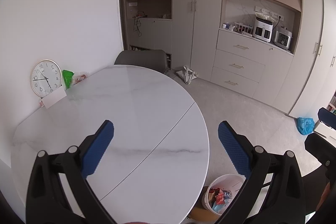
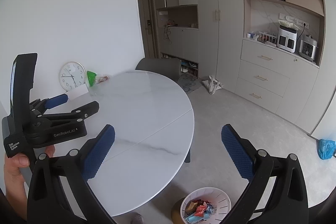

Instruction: Collect trash

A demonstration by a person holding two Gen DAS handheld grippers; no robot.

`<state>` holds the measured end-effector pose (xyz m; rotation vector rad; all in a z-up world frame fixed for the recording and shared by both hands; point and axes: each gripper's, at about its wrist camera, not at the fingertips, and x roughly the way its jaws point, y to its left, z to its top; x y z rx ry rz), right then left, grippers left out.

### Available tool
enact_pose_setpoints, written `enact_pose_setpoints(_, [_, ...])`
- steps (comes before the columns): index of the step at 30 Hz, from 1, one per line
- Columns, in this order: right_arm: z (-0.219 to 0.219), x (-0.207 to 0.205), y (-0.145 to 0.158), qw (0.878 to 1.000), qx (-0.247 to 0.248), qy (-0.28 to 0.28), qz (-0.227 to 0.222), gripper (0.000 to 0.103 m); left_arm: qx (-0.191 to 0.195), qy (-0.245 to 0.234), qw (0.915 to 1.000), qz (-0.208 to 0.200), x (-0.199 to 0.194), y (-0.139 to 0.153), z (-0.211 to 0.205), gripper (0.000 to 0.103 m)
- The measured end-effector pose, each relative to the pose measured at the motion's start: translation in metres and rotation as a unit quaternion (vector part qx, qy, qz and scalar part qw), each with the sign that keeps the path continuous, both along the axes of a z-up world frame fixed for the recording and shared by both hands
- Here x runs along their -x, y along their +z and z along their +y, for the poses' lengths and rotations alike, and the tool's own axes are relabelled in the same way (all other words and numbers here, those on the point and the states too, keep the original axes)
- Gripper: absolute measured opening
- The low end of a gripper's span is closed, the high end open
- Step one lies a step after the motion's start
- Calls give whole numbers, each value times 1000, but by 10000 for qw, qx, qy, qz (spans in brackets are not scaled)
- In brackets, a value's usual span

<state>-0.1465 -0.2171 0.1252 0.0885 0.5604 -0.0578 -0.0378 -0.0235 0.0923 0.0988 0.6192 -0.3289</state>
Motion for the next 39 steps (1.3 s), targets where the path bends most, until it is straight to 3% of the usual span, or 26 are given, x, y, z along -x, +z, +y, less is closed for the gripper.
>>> enact_pose_setpoints(39, [-2, -3, -7, 9999, 2, -17, 142, 101, 7, -94, 9999, 97, -10, 1, 0, 95])
